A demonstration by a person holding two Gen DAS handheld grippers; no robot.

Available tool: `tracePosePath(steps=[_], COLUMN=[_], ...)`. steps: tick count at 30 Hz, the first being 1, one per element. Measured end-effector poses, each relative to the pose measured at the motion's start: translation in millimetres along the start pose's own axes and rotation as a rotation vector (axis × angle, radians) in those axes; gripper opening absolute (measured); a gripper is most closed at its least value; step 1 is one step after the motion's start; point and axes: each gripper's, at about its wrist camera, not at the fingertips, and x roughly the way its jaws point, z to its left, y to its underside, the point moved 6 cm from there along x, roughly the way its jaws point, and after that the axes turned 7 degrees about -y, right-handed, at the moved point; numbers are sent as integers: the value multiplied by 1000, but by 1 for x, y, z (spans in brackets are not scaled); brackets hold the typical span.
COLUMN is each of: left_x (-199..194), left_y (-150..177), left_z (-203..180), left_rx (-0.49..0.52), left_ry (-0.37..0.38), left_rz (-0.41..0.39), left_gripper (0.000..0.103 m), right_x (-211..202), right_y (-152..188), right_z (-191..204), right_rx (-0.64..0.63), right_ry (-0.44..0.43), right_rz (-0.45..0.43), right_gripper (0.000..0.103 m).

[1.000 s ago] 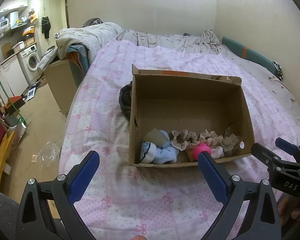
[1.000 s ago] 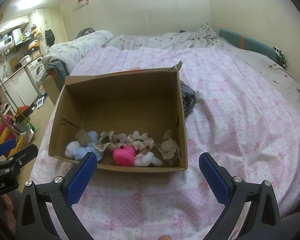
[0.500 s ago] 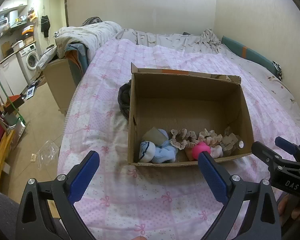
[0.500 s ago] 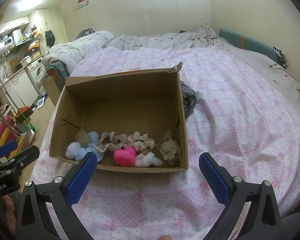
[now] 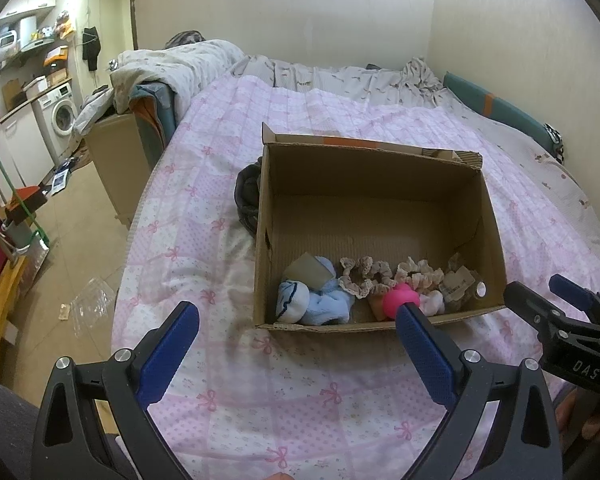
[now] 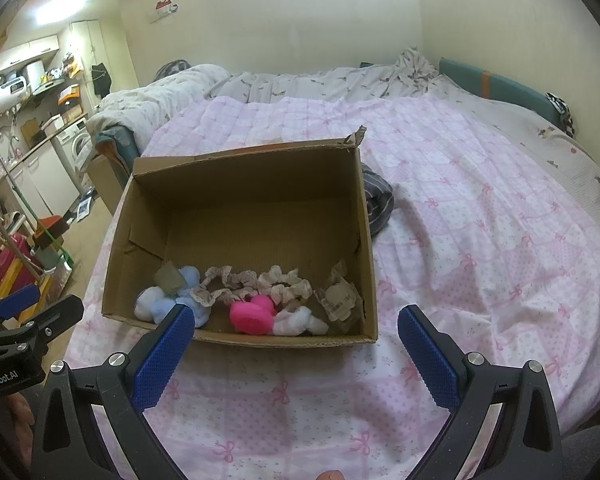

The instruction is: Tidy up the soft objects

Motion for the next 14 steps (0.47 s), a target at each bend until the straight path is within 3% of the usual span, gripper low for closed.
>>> tracePosePath(steps=[14], left_x=[2], left_y=[0], left_z=[-4], left_rx=[-22], left_ry=[21], left_rz=[-2], left_gripper=[98], right_x=[-4], right_y=[-2], right_z=[3], right_rx=[3], right_ry=[-11], right_rz=[-7], right_gripper=[103])
